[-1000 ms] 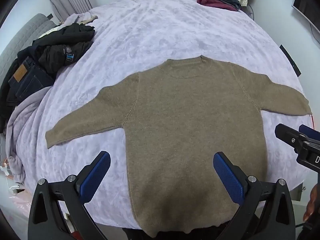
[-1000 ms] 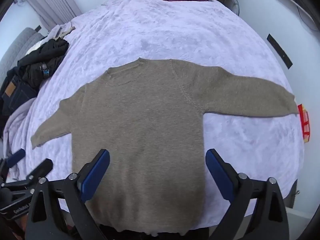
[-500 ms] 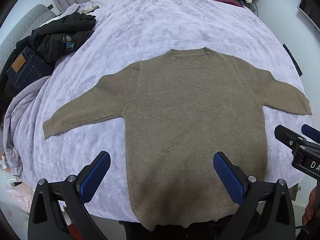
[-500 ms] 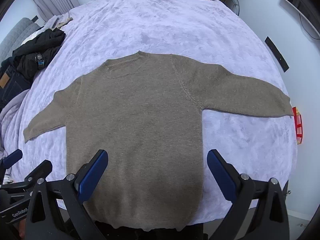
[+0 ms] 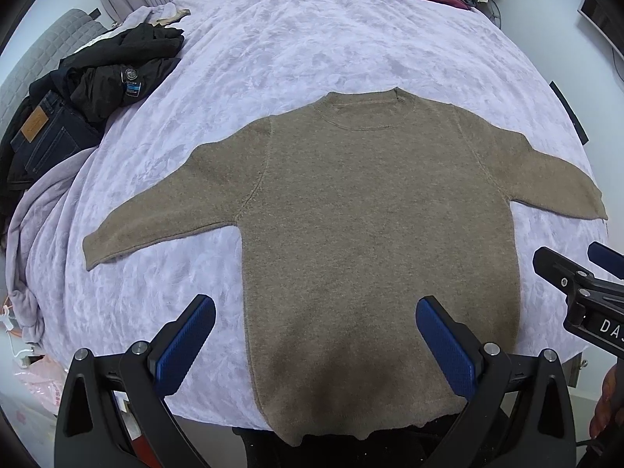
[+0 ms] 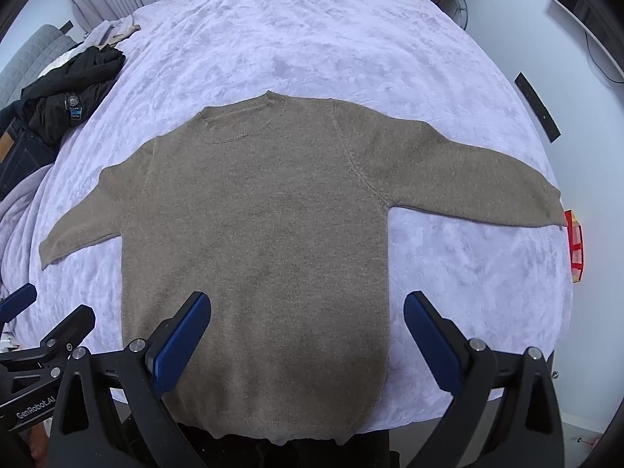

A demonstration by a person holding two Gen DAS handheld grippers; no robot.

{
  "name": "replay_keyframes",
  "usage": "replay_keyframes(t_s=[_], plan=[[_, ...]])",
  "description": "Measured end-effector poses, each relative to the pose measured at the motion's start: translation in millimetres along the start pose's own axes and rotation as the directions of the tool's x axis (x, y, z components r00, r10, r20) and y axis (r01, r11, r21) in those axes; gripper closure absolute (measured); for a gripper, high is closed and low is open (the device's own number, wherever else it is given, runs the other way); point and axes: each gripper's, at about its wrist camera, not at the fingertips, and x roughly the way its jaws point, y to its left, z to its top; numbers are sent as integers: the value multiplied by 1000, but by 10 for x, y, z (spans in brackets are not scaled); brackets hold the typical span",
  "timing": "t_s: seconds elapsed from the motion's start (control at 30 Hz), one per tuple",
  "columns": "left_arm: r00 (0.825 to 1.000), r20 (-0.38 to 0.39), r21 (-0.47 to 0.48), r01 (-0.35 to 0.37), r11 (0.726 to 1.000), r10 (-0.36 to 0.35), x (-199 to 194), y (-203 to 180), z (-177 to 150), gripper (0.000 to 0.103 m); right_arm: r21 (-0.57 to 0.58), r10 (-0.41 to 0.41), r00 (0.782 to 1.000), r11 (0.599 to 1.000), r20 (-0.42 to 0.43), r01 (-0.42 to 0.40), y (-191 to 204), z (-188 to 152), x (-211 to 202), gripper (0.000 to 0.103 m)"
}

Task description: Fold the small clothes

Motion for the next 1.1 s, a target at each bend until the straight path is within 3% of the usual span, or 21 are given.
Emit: replay_keyframes(t_s=[0.57, 1.1], plan=[[1000, 5, 40, -8, 999, 8, -40, -76, -20, 0, 32, 33, 999, 999, -19, -33, -79, -48, 25, 3], [1000, -26, 94, 0, 996, 3, 30, -218, -34, 0, 18, 0, 1000, 1000, 2, 0, -89, -100, -70, 3]])
